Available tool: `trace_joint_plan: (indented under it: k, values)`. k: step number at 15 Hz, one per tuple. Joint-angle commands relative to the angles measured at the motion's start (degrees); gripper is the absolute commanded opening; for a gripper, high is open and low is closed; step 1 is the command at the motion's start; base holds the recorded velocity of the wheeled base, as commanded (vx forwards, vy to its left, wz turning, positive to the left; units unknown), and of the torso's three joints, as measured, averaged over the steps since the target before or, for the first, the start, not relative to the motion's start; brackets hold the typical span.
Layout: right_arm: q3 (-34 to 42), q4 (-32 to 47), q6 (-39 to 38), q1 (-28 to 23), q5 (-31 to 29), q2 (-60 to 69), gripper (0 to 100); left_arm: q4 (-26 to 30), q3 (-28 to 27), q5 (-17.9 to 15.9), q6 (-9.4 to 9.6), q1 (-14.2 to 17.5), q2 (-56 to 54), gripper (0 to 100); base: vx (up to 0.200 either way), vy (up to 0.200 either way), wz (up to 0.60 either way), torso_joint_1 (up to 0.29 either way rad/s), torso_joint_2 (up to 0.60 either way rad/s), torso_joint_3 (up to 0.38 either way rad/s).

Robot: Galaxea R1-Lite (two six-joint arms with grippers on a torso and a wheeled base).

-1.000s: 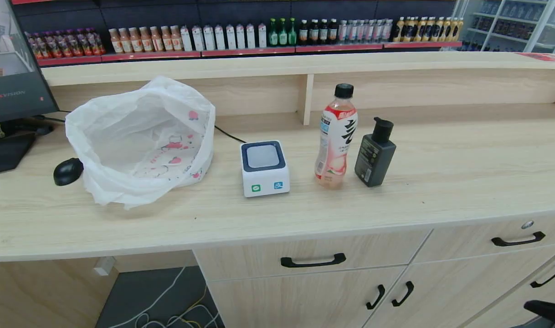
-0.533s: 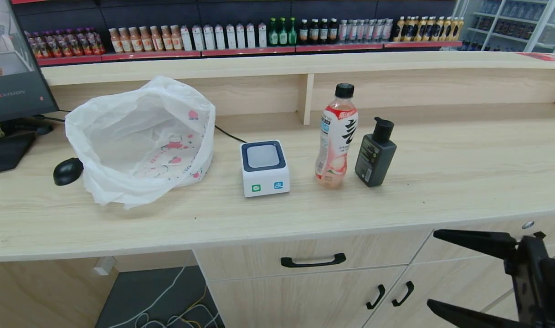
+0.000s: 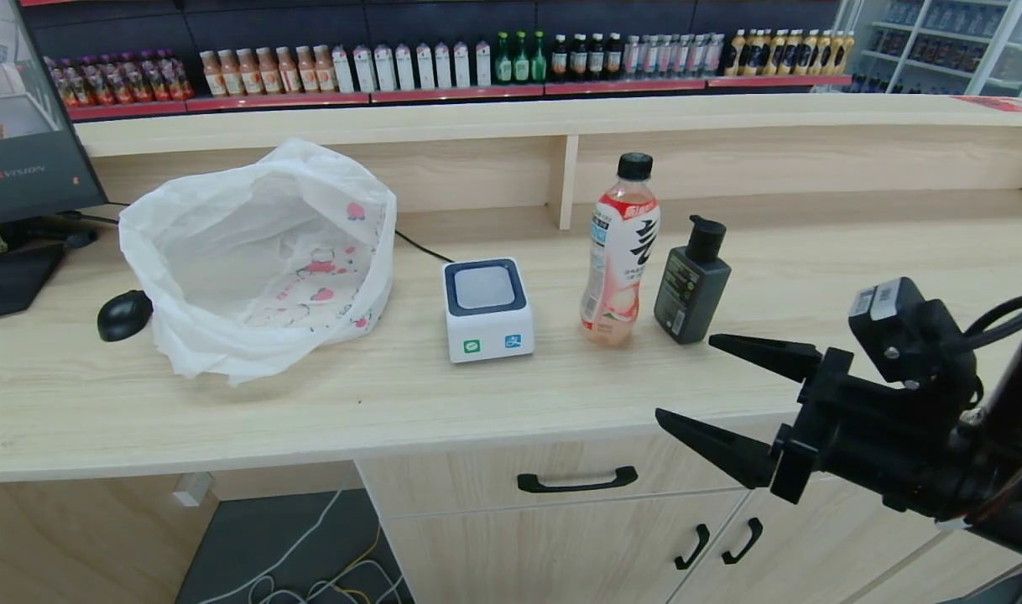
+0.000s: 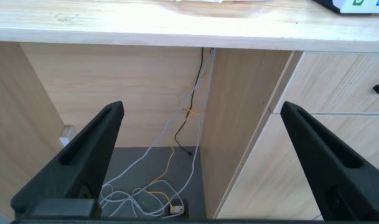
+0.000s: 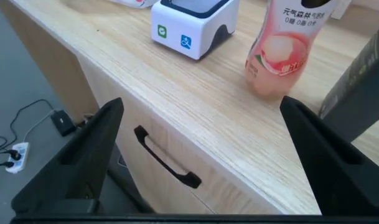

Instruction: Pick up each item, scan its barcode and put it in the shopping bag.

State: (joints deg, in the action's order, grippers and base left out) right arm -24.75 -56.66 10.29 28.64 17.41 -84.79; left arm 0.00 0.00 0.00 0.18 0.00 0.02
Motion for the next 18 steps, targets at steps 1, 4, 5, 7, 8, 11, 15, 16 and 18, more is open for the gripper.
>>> trace_joint_plan:
  k: [1,4,5,7,8,11,15,16,18]
  values:
    - [-1.88,-0.55,-0.09,2.48,-1.06,-3.54,100,0.00,0.00,0.00,-0.01,0.00,-0.02,100,0.000,0.000,0.00,0.000,0.00,0.000]
    - [-4.61,-5.30,-0.18,3.80,-14.07,-8.11,100,0.00,0.00,0.00,-0.01,0.00,-0.02,100,0.000,0.000,0.00,0.000,0.00,0.000]
    - [-4.52,-6.62,-0.45,3.80,-15.83,-8.99,100,0.00,0.00,0.00,-0.01,0.00,-0.02,100,0.000,0.000,0.00,0.000,0.00,0.000]
    - [-5.66,-9.17,-1.24,3.88,-17.85,-10.93,100,0.00,0.00,0.00,-0.01,0.00,-0.02,100,0.000,0.000,0.00,0.000,0.00,0.000]
    - [-6.72,-10.93,-1.24,3.88,-20.04,-12.60,100,0.00,0.00,0.00,-0.01,-0.09,-0.02,100,0.000,0.000,0.00,0.000,0.00,0.000]
    - [-8.92,-13.47,-1.85,3.88,-21.89,-15.50,100,0.00,0.00,0.00,0.08,0.00,-0.02,100,0.000,0.000,0.00,0.000,0.00,0.000]
    - [-12.17,-15.67,-3.96,4.94,-22.59,-18.31,100,0.00,0.00,0.00,-0.01,-0.09,-0.02,100,0.000,0.000,0.00,0.000,0.00,0.000]
    - [-12.87,-15.76,-4.66,5.64,-24.44,-18.93,100,0.00,0.00,0.00,-0.01,0.00,-0.02,100,0.000,0.000,0.00,0.000,0.00,0.000]
    - [-14.63,-15.67,-6.33,6.17,-27.87,-20.33,100,0.00,0.00,0.00,-0.01,0.00,-0.02,100,0.000,0.000,0.00,0.000,0.00,0.000]
